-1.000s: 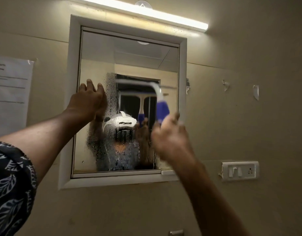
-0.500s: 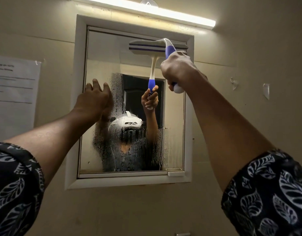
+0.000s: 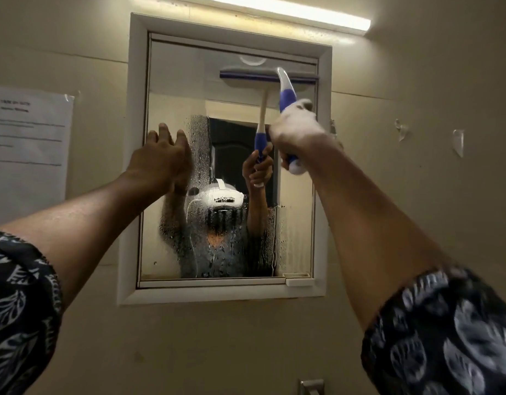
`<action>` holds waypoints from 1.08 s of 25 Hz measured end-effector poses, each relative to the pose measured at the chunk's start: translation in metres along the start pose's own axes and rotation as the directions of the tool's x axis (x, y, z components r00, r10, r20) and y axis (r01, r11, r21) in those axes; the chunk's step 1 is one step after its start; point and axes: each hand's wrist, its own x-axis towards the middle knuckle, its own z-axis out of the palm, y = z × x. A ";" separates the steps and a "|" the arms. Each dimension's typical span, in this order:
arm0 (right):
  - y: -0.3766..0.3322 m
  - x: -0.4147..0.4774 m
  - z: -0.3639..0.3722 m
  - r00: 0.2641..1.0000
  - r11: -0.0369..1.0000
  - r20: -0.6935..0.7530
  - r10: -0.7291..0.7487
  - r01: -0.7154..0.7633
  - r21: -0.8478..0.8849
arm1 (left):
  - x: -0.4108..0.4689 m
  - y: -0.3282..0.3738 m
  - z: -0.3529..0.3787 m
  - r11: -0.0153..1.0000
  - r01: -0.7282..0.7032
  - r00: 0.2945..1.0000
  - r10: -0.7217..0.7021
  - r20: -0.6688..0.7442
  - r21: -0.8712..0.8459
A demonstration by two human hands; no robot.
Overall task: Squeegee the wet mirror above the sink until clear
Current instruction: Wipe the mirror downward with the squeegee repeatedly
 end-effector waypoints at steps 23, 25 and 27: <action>0.082 -0.140 0.031 0.993 0.999 0.110 0.048 -0.046 -0.015 | -0.010 -0.050 -0.027 0.996 -0.059 0.998 0.057 -0.037 -0.060; 0.056 -0.120 0.024 0.997 1.000 0.082 -0.005 0.005 -0.002 | -0.010 -0.059 -0.029 0.998 -0.054 0.998 0.053 -0.030 -0.041; 0.029 -0.097 0.020 0.994 0.994 0.040 -0.102 0.101 0.033 | -0.009 -0.066 -0.029 0.999 -0.030 1.000 0.030 -0.005 -0.017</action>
